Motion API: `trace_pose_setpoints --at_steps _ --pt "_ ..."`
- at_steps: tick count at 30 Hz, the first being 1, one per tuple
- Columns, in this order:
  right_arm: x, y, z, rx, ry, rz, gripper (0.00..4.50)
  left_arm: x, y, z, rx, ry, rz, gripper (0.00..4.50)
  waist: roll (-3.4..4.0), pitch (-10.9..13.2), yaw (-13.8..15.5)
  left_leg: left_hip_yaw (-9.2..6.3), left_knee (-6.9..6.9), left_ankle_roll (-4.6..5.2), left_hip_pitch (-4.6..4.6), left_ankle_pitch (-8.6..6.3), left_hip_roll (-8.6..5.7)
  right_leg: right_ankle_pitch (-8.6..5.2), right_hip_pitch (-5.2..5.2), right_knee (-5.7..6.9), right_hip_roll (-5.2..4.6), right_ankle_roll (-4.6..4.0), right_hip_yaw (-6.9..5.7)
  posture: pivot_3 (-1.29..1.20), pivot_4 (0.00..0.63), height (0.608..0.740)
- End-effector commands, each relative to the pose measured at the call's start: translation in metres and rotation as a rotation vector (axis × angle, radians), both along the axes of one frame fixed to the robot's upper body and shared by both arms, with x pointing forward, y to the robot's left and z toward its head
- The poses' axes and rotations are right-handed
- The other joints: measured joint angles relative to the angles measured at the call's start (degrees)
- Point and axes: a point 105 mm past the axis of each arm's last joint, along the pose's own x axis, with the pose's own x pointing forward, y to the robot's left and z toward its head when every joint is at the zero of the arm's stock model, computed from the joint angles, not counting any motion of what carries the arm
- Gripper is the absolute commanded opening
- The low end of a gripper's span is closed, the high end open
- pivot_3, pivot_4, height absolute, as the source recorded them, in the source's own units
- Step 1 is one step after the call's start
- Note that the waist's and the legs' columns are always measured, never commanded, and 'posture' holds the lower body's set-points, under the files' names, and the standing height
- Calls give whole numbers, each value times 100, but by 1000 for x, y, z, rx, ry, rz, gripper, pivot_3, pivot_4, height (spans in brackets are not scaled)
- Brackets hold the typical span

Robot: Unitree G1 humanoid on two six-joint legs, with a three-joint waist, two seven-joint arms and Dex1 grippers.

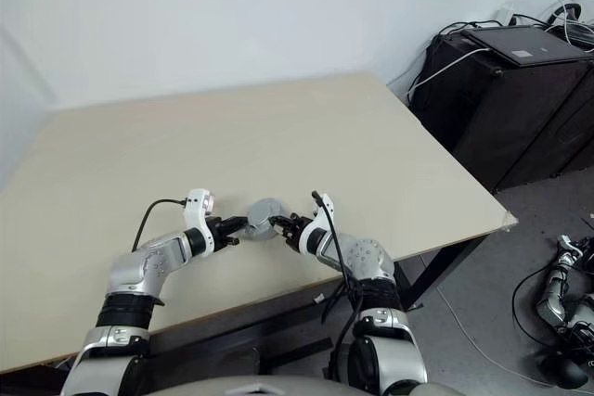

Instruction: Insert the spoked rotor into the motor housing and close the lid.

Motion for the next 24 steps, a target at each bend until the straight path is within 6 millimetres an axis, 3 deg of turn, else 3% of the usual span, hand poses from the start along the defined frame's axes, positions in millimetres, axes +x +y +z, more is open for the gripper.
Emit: trace_pose_setpoints --at_steps 1,9,17,20,24 --pt "-4 46 39 148 -80 82 1288 -4 -23 -1 -41 12 -67 0 0 0 0 0 0 0 0 0 0 0 0 0 0 0 0 0 0 740" --pt "-3 31 38 151 -71 29 1288 0 -17 15 -79 -78 -3 0 -3 4 -11 1 -2 0 -5 0 0 0 -4 -2 0 0 2 0 0 740" --pt "2 8 51 236 -102 -49 1288 -2 -8 62 -353 -221 177 0 -35 51 -27 0 -4 0 -24 0 2 1 -20 -3 1 0 1 0 0 740" --pt "2 5 58 274 -125 -61 1288 -12 -3 76 -517 -245 248 0 -33 52 -59 0 -6 1 -24 -1 3 0 -21 -3 2 -1 2 0 0 740" --pt "3 0 64 294 -139 -80 1288 -31 -3 78 -645 -226 288 0 -35 55 -69 0 -7 3 -24 -2 3 -1 -22 -4 4 -2 2 0 0 740"
